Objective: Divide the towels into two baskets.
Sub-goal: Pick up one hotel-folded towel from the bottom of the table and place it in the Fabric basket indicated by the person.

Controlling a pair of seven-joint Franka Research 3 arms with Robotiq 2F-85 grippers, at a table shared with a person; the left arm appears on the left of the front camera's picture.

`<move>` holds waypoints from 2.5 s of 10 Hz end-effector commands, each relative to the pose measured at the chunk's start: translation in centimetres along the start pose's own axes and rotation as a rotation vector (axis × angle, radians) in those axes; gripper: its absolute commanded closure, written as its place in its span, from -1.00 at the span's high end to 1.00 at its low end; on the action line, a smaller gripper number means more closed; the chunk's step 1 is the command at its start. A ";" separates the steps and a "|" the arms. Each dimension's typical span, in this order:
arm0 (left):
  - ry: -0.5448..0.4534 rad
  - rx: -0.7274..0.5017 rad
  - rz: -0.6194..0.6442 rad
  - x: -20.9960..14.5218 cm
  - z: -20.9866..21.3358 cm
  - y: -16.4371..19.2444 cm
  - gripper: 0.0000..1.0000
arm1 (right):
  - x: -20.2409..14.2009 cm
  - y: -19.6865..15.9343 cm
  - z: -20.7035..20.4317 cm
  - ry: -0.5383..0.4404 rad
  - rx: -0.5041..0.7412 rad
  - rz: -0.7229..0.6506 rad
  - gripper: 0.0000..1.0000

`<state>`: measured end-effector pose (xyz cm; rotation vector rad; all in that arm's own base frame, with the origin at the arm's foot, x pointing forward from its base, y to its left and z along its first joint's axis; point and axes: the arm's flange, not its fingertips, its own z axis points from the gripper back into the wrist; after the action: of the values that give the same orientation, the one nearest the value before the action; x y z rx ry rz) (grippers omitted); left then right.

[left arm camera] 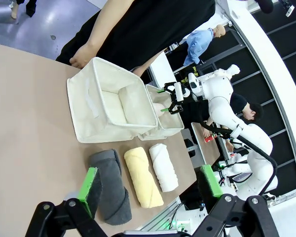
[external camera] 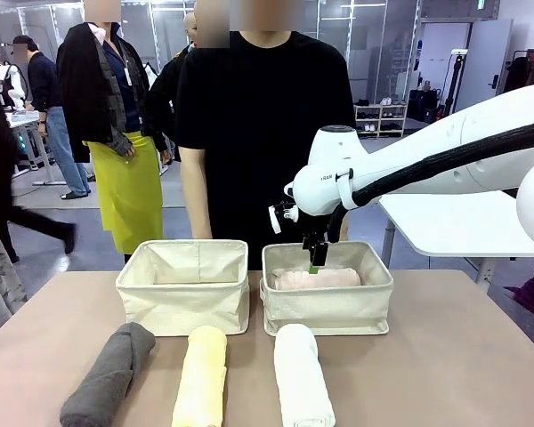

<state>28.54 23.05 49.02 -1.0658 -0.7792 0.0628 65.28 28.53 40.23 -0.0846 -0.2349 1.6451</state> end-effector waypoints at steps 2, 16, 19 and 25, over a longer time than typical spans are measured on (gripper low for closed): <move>-0.015 -0.023 -0.011 0.1 0.2 -0.1 1.00 | 0.0 0.0 0.0 0.000 0.000 0.000 1.00; -0.015 -0.023 -0.011 0.1 0.2 -0.1 1.00 | -25.9 28.3 16.6 -0.916 0.357 -0.901 1.00; -0.015 -0.023 -0.011 0.1 0.2 -0.1 1.00 | -32.4 33.5 18.0 -0.978 0.426 -1.073 1.00; -0.015 -0.023 -0.011 0.1 0.2 -0.1 1.00 | -38.1 43.2 18.3 -1.054 0.542 -1.278 1.00</move>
<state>28.52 23.07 49.07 -1.0646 -0.7793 0.0629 24.13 -15.16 46.52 1.1207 -0.5323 0.3245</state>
